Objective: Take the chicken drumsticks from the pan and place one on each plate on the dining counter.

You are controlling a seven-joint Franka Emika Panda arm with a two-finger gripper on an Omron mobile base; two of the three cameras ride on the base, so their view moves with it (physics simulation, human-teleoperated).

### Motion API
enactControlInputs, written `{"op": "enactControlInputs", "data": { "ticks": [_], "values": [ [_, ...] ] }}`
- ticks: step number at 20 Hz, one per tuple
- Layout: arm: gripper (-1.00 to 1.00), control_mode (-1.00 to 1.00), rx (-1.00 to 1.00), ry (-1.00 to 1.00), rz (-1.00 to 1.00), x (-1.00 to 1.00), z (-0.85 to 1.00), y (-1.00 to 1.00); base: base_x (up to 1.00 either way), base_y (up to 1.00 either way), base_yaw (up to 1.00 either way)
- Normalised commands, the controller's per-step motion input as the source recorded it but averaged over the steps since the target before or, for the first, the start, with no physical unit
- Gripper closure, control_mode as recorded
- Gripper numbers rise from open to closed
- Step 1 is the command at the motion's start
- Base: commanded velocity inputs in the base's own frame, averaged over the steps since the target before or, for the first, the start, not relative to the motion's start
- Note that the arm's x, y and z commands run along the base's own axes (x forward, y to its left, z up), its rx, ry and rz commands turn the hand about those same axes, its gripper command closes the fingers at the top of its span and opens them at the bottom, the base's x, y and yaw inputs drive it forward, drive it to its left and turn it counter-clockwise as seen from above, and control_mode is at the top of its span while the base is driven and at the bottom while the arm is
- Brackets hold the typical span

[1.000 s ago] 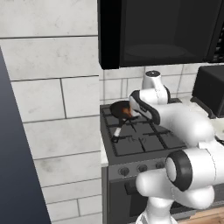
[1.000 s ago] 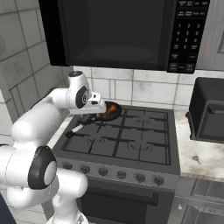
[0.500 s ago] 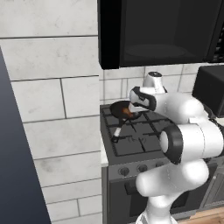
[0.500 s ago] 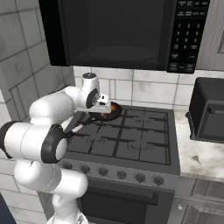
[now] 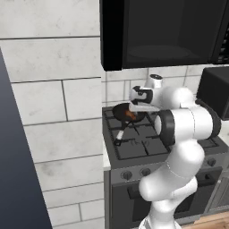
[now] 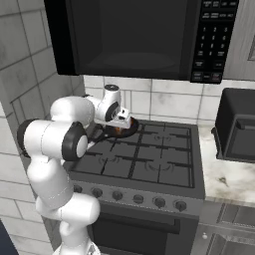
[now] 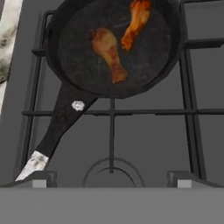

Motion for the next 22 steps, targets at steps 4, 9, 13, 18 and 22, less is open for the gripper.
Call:
{"op": "enactControlInputs", "data": {
  "ticks": [4,9,13,18,22],
  "values": [
    [-1.00,-1.00,0.00,0.00,-0.06,0.49,-0.18,0.00,0.00,0.00,0.00],
    [-1.00,-1.00,0.00,-0.02,-0.03,0.38,-0.32,0.01,0.00,0.00,0.00],
    [-1.00,-1.00,-0.02,-0.01,-0.05,0.39,-0.36,0.05,0.00,0.00,0.00],
    [-1.00,-1.00,-0.01,0.00,-0.06,0.36,-0.37,0.07,0.00,0.00,0.00],
    [-1.00,-1.00,-0.10,0.00,-0.02,0.40,-0.31,0.13,0.00,0.00,0.00]
  ]
}}
